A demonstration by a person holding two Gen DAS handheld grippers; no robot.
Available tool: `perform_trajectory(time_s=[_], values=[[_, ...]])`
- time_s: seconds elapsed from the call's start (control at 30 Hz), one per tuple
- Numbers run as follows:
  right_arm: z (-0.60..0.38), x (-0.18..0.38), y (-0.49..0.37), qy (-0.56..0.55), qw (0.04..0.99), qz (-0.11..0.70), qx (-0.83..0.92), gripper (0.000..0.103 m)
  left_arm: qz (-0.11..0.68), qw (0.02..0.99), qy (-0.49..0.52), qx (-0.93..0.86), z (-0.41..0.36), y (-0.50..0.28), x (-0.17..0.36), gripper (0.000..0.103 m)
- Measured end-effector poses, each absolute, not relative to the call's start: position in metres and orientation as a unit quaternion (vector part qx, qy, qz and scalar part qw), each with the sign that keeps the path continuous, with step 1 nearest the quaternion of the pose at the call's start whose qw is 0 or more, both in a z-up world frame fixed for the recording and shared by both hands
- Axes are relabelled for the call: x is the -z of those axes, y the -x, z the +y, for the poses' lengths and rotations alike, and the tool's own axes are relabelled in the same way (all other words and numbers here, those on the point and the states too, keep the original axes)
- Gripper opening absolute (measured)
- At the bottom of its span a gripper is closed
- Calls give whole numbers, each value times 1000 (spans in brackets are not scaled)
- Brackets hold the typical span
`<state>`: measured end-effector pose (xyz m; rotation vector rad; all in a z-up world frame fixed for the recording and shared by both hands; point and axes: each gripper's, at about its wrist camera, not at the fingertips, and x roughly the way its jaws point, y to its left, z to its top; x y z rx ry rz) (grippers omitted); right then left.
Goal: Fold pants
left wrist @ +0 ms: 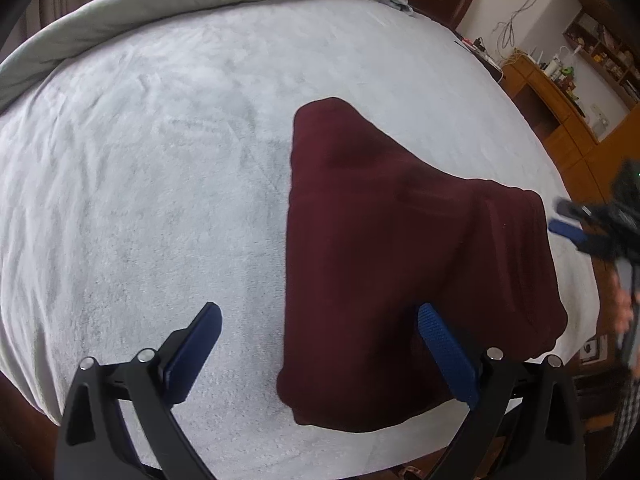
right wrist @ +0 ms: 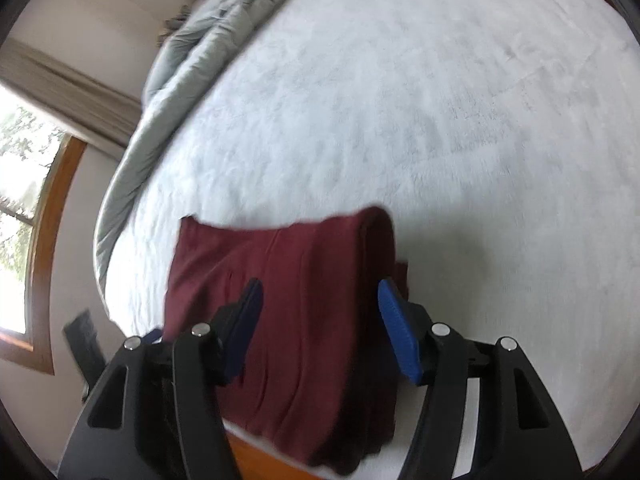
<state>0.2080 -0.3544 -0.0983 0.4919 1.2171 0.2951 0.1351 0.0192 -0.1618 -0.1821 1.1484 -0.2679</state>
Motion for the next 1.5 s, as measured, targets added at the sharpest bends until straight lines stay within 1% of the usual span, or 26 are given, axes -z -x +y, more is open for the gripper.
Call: perform_trajectory(time_s=[0.03, 0.07, 0.13, 0.17, 0.2, 0.27, 0.37, 0.43, 0.47, 0.5, 0.53, 0.57, 0.6, 0.67, 0.7, 0.77, 0.93, 1.03, 1.07, 1.1, 1.17, 1.2, 1.3, 1.43, 1.5], values=[[-353, 105, -219, -228, 777, 572, -131, 61, 540, 828, 84, 126, 18, -135, 161, 99], [-353, 113, -227, -230, 770, 582, -128, 58, 540, 828, 82, 126, 17, -134, 161, 99], [-350, 123, -238, -244, 757, 589, -141, 37, 541, 828, 78, 124, 16, -135, 161, 99], [-350, 124, -241, -253, 752, 588, -154, 17, 543, 828, 74, 123, 14, -135, 162, 99], [-348, 124, -243, -264, 749, 584, -169, 12, 544, 827, 71, 123, 14, -136, 162, 99], [-348, 118, -244, -252, 759, 577, -167, 8, 547, 825, 69, 122, 13, -137, 164, 99], [-356, 114, -241, -256, 767, 569, -146, 8, 548, 824, 73, 123, 14, -139, 166, 99], [-363, 129, -241, -268, 756, 583, -129, 8, 547, 824, 79, 125, 13, -139, 166, 99], [-362, 135, -240, -264, 753, 590, -124, 8, 548, 823, 78, 124, 12, -140, 167, 99], [-361, 137, -237, -261, 754, 590, -124, 11, 550, 823, 76, 123, 11, -140, 167, 99], [-360, 135, -233, -258, 759, 584, -129, 15, 551, 822, 74, 122, 10, -139, 167, 99], [-361, 132, -230, -259, 762, 580, -128, 26, 552, 822, 72, 123, 10, -139, 167, 99], [-361, 127, -226, -264, 763, 575, -131, 29, 552, 821, 72, 126, 10, -138, 166, 99], [-361, 113, -211, -264, 768, 563, -151, 50, 554, 820, 72, 126, 13, -136, 163, 99], [-359, 105, -197, -249, 773, 563, -153, 53, 554, 820, 73, 127, 15, -133, 161, 99], [-355, 95, -175, -235, 772, 568, -161, 54, 551, 821, 81, 127, 21, -127, 158, 99], [-359, 95, -106, -257, 746, 590, -170, 60, 546, 823, 106, 120, 34, -109, 158, 99], [-354, 104, -88, -281, 730, 596, -180, 60, 547, 821, 118, 114, 33, -108, 161, 99], [-351, 106, -86, -287, 726, 596, -186, 57, 549, 820, 119, 112, 33, -108, 162, 99], [-347, 110, -85, -289, 724, 598, -187, 45, 550, 819, 119, 112, 32, -108, 162, 99], [-342, 110, -87, -264, 731, 604, -175, 26, 549, 820, 113, 115, 28, -109, 160, 99], [-341, 108, -87, -260, 733, 604, -176, 18, 548, 821, 108, 116, 27, -109, 159, 99], [-348, 96, -83, -247, 741, 599, -177, 13, 543, 825, 98, 123, 24, -108, 153, 99], [-353, 117, -82, -250, 726, 623, -152, 12, 551, 818, 99, 130, 21, -110, 158, 99], [-348, 120, -81, -239, 730, 622, -151, 12, 559, 811, 105, 137, 21, -112, 160, 99]])
